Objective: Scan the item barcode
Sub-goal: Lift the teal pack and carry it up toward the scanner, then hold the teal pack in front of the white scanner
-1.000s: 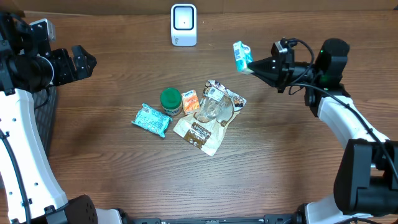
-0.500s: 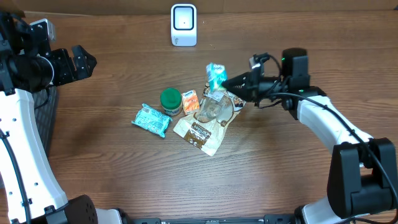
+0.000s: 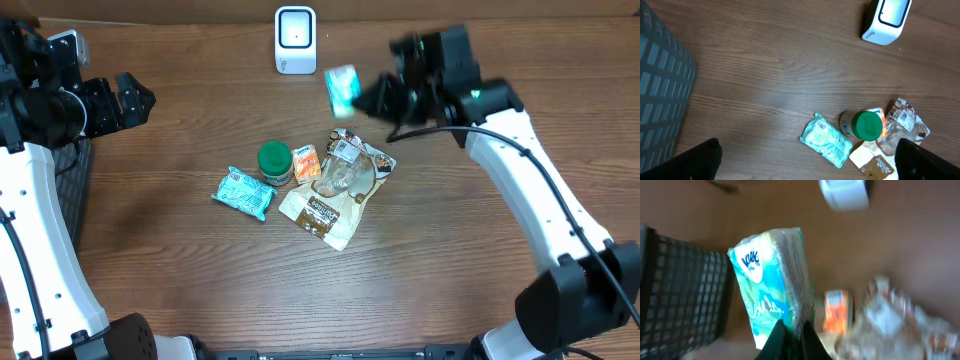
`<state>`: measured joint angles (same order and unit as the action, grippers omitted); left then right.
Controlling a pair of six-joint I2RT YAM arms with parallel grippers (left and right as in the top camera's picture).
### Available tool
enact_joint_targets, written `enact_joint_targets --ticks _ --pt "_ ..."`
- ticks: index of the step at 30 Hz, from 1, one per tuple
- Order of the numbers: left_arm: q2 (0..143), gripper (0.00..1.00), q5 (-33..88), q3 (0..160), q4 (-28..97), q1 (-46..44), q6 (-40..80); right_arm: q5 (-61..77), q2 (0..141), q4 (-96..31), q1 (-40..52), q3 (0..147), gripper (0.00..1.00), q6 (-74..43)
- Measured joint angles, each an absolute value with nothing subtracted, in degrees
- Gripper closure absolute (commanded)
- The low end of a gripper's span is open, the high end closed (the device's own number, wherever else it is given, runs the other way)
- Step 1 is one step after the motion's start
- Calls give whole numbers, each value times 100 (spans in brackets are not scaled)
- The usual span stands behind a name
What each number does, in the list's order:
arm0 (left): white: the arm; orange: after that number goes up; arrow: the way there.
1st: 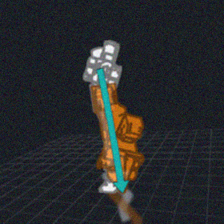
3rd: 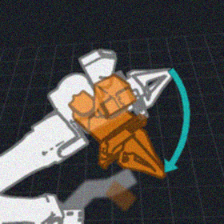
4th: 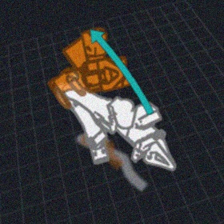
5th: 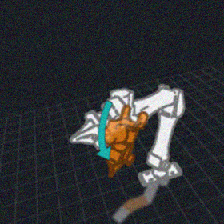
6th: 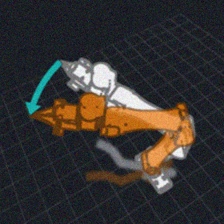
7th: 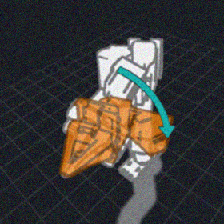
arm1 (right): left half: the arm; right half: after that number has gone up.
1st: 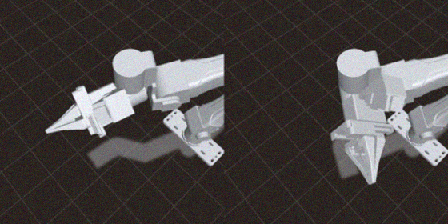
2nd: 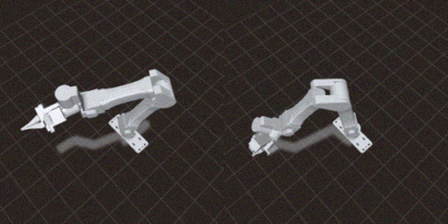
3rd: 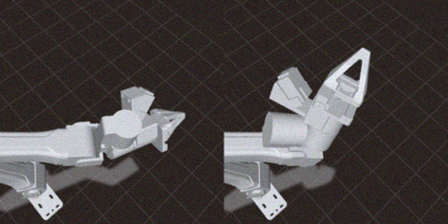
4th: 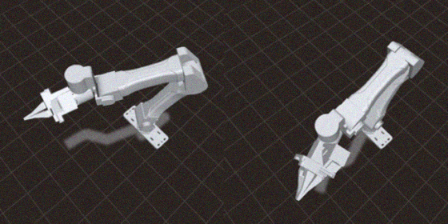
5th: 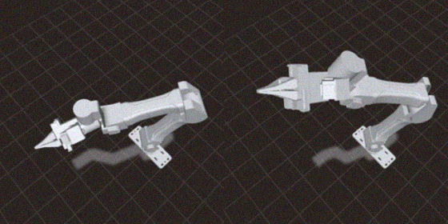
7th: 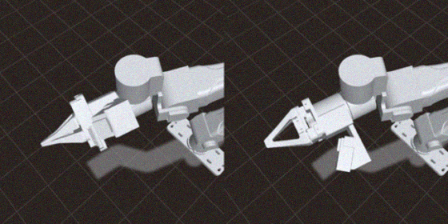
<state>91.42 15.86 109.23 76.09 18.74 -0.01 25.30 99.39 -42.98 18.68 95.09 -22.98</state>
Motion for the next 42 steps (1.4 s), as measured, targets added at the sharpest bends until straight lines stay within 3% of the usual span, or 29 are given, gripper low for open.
enact_joint_targets --ticks 6,13,22,28,42 --pt "9142 0 1584 10923 7612 1874 -1 744 10005 -3065 2484 10064 96 -1367" --pt "9142 0 1588 10923 7607 1874 -3 -1282 11045 -1157 3068 10079 96 663" --pt "9142 1 1584 10923 7609 1874 -1 -2010 12497 1153 3120 10082 96 2991" --pt "9142 0 1586 10923 7612 1874 -1 -2150 13266 1918 3120 10082 96 4167" --pt "9142 0 1586 10923 7612 1874 -1 -2185 13788 2141 3114 10082 96 4810"
